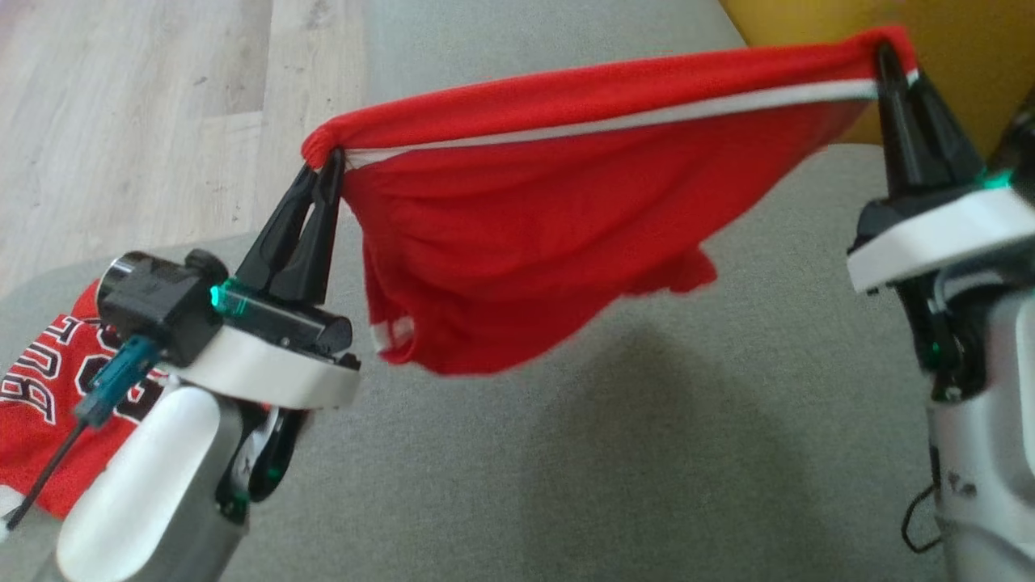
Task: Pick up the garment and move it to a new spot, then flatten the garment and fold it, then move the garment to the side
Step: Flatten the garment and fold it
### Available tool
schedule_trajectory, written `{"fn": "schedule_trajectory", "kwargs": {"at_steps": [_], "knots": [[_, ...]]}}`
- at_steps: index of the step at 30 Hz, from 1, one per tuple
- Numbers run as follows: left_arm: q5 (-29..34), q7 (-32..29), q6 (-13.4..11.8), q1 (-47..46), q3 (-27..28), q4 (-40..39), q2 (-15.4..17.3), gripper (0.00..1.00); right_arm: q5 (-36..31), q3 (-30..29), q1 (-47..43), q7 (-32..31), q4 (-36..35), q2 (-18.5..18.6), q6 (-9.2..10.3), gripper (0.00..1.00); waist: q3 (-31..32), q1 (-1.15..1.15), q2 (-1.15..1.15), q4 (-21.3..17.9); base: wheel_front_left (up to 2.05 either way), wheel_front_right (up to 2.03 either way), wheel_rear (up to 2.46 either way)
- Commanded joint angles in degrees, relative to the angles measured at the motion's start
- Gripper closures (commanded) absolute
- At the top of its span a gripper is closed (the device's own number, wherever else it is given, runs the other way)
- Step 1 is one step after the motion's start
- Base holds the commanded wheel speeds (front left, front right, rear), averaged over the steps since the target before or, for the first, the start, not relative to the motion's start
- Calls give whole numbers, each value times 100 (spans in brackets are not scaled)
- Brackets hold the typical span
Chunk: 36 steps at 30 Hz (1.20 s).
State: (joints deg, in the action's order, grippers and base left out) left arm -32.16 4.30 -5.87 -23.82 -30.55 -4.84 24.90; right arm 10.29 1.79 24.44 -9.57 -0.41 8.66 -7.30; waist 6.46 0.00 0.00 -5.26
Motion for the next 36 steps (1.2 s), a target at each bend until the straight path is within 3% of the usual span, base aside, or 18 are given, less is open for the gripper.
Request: {"fn": "schedule_trajectory", "kwargs": {"at_steps": [1, 7, 12, 15, 19, 25, 30, 36], "knots": [[-76, -80, -83, -233, 389, -304, 237, 100, 37, -30, 126, -108, -343, -48, -19, 100, -40, 0, 0, 2, 0, 0, 0], [-73, -460, -98, -387, 365, -491, 405, 100, -9, -175, 163, -558, -592, -135, -19, 100, -315, 0, 0, -5, 0, 0, 0], [-159, -732, 175, -978, 277, 13, 358, 100, 16, -62, 598, -778, -126, -87, -19, 100, -658, 0, 0, 9, 0, 0, 0], [135, -795, 364, -1691, 166, 522, 380, 100, 34, 28, 1269, -774, 409, 18, -19, 100, -1174, 0, 0, -16, 0, 0, 0], [321, -670, 781, -3019, 90, 1689, 127, 100, -244, 287, 2775, -295, 1737, 226, -19, 100, -2122, 0, 0, -9, 0, 0, 0], [588, 22, 1089, -4644, 76, 3172, -231, 100, -750, 16, 4429, 891, 3296, 126, -19, 100, -2766, 0, 0, 7, 0, 0, 0], [689, 660, 1248, -5139, -202, 4041, -571, 100, -1250, -239, 4811, 1459, 4461, 48, -19, 100, -2933, 0, 0, 31, 0, 0, 0], [689, 963, 1328, -4790, -845, 4678, -814, 100, -1352, -289, 4518, 1542, 5657, 12, -19, 100, -2925, 0, 0, 48, 0, 0, 0]]}}
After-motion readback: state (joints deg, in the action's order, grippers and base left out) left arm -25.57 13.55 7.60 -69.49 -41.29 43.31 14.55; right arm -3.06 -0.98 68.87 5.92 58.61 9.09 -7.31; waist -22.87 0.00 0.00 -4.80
